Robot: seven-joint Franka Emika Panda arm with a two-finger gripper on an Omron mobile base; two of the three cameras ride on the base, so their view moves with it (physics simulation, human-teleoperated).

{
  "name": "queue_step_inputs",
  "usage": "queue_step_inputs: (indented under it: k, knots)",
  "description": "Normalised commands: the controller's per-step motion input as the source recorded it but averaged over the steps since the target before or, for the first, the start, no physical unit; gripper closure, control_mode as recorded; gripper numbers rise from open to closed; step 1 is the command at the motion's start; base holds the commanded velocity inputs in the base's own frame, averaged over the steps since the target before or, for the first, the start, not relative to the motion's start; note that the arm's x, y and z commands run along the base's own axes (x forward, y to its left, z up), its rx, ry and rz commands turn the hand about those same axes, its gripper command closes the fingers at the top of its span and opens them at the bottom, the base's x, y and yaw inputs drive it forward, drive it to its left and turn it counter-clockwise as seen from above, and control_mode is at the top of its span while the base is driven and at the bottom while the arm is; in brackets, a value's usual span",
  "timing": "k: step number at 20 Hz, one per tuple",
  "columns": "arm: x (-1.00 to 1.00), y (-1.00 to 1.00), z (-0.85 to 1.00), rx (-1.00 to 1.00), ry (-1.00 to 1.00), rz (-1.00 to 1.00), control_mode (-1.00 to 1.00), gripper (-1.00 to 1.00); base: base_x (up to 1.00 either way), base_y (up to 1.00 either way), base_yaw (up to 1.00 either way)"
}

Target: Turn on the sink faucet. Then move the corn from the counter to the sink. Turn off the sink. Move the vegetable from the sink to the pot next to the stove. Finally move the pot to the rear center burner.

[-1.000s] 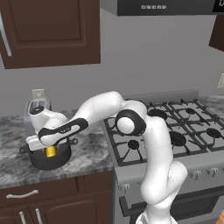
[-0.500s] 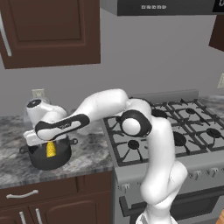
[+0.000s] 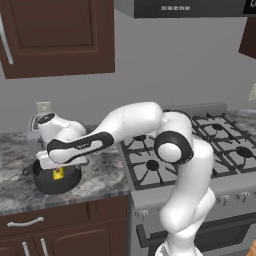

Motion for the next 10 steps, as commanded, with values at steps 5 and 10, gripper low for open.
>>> queue_step_inputs:
  k: [5,10]
  knots:
    - [-0.13,-0.59,0.12,0.02,-0.1,-0.14,-1.0,-1.0,0.0,0.0,0.0]
    - [0.03,-0.16,0.12,0.0,-0.14,-0.07,-1.0,-1.0,0.0,0.0,0.0]
